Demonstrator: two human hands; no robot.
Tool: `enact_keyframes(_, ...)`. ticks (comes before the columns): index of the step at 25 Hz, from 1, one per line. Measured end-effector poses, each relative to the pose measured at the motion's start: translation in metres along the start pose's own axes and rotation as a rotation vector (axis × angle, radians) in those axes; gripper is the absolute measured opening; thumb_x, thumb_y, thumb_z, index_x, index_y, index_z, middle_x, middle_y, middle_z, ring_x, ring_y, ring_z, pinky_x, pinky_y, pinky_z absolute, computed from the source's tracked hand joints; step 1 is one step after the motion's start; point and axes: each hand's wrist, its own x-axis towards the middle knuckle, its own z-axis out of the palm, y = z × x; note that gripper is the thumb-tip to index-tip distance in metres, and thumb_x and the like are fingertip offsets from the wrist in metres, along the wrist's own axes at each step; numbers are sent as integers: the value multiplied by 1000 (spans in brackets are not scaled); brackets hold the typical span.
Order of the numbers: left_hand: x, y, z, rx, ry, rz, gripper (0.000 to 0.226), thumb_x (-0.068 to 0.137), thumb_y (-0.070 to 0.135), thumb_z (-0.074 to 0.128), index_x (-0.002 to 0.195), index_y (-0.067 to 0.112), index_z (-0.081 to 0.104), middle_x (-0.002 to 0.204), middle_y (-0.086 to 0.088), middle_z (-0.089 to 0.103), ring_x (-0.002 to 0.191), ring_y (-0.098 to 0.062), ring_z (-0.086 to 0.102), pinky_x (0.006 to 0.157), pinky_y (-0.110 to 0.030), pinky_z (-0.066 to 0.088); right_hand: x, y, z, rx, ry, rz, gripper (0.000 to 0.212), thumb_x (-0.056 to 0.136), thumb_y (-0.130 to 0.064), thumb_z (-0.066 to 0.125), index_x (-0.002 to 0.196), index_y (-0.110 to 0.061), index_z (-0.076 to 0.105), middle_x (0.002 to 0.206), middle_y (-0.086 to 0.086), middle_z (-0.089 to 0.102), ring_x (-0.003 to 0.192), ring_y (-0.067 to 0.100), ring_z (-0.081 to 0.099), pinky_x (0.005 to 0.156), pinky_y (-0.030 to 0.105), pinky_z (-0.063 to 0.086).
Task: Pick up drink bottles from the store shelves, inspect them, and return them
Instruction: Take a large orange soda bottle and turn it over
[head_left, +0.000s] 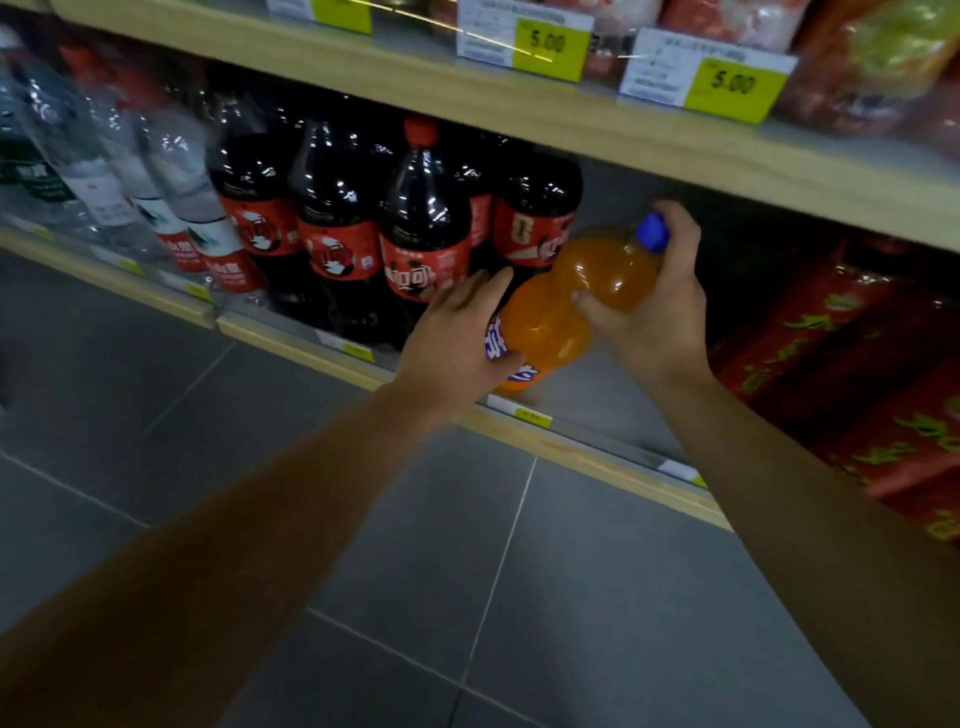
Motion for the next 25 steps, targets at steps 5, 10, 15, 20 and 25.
enact_keyframes(5,11,44,46,42,-136,25,111,72,43,84,158,33,14,163,-10,22,140,-40,37,108,-55,41,-26,45,-26,187,81,27,96,69,-29,85,145,-36,27,135,-4,50,118,12,58,100,36,52)
enact_keyframes(10,25,54,83,125,-193,42,128,64,45,88,155,41,-1,166,-10,11,145,-40,28,112,-59,35,-34,79,-42,270,201,121,92,74,-23,85,145,-29,28,128,-6,50,114,10,58,100,39,52)
enact_keyframes(15,47,55,113,209,-201,145,133,60,51,89,150,49,-9,167,-7,-1,150,-43,13,116,-65,22,-26,112,-48,308,272,233,86,82,-12,80,148,-20,25,113,-20,45,95,-19,54,83,8,47)
enact_keyframes(20,72,49,123,225,-210,269,121,60,57,85,152,46,6,159,-10,26,140,-43,34,111,-66,29,-21,131,-42,348,376,372,91,80,-24,83,149,-29,24,138,-1,47,118,5,55,96,17,47)
enact_keyframes(25,73,48,126,172,-146,251,116,57,54,86,149,45,17,149,-9,41,132,-39,44,104,-63,38,-16,127,-39,385,380,390,102,80,-21,83,155,-29,15,147,-6,36,127,3,42,93,4,40)
